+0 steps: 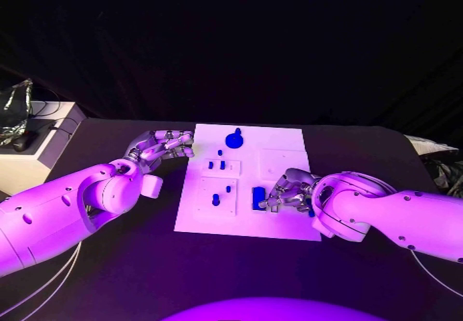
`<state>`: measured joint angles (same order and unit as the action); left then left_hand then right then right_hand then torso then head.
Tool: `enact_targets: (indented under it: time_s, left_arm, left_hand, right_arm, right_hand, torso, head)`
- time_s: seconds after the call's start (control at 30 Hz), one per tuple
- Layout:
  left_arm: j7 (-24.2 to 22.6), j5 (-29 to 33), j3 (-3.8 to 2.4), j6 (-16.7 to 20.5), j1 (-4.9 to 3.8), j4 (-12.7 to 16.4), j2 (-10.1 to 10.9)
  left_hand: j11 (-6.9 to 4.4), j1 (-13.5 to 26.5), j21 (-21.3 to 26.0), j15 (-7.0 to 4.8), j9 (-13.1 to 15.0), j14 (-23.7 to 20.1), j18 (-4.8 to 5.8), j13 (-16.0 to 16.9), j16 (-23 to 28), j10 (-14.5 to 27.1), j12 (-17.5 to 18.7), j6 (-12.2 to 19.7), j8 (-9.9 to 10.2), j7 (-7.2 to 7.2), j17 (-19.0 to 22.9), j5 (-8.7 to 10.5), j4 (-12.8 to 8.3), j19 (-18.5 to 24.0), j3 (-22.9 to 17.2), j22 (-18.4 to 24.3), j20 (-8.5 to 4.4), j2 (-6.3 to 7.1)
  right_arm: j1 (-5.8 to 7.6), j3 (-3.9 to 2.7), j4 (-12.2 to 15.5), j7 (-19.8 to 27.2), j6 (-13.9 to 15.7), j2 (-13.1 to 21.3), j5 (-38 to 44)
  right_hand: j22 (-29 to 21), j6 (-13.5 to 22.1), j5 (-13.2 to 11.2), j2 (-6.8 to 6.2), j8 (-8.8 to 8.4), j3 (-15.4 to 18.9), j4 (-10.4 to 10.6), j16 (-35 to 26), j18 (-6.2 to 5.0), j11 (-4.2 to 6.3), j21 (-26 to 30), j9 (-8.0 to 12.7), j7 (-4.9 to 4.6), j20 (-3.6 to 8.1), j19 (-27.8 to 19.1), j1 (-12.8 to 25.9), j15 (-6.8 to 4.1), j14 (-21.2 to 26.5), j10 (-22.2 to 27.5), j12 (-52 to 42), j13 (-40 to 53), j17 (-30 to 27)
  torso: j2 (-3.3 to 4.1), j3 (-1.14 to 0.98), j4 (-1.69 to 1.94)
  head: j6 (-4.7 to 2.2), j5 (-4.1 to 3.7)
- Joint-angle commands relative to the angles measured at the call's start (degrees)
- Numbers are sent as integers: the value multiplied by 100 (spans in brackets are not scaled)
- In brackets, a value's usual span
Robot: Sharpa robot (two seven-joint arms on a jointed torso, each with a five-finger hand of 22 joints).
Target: Assemble the parts on the task board
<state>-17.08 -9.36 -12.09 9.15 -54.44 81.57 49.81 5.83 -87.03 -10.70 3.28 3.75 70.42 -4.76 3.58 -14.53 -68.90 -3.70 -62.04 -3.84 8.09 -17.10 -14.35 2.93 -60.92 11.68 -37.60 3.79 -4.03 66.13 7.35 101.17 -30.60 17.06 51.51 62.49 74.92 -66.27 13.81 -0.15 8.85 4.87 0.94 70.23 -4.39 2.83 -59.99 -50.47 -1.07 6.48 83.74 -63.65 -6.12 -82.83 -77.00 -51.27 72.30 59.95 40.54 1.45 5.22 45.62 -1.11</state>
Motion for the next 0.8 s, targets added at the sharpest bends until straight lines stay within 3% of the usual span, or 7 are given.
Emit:
enact_targets:
  time_s: [0.03,0.27,0.53,0.8]
  left_arm:
    - [-28,-8,-4,-93,7,12,-7]
    - [-27,-8,-4,-90,7,16,1]
    - [-27,-8,-4,-91,8,19,8]
    - [-25,-8,-4,-89,8,18,10]
  left_hand:
    - [3,32,-10,-11,-6,-35,43,-4,23,44,7,-1,10,25,6,21,11,28,30,9,5,-32]
    - [4,26,-6,-10,-5,-36,43,-4,20,44,7,-4,9,24,11,21,25,25,37,28,6,-40]
    - [4,26,-6,-10,-5,-36,43,-4,20,44,7,-4,9,24,11,21,25,25,37,28,6,-40]
    - [4,26,-6,-10,-5,-36,43,-4,20,44,7,-4,9,24,11,21,25,25,37,28,6,-40]
  right_arm:
    - [-20,1,-19,-104,55,-45,116]
    - [-41,1,-35,-144,150,-85,164]
    - [-47,1,-20,-106,239,-65,199]
    - [-40,-26,160,311,422,166,-152]
  right_hand:
    - [806,-22,114,90,36,58,-128,24,34,36,-29,11,43,52,384,-29,-17,-28,-22,-24,9,7]
    - [805,-27,153,156,35,127,-214,23,35,40,-27,26,47,56,383,-25,-18,-29,-22,-18,9,10]
    - [807,-28,175,136,40,152,-226,22,37,41,-36,24,47,58,385,-15,-19,-28,-24,-19,10,9]
    - [810,3,171,-6,9,153,48,47,30,22,-57,38,19,44,388,115,-2,-32,-26,-76,49,29]
  torso:
    - [-5,1,2]
    - [-4,2,1]
    - [-1,-4,-3]
    - [-2,-3,-1]
  head:
    - [16,8]
    - [9,11]
    - [-4,14]
    - [-12,-10]
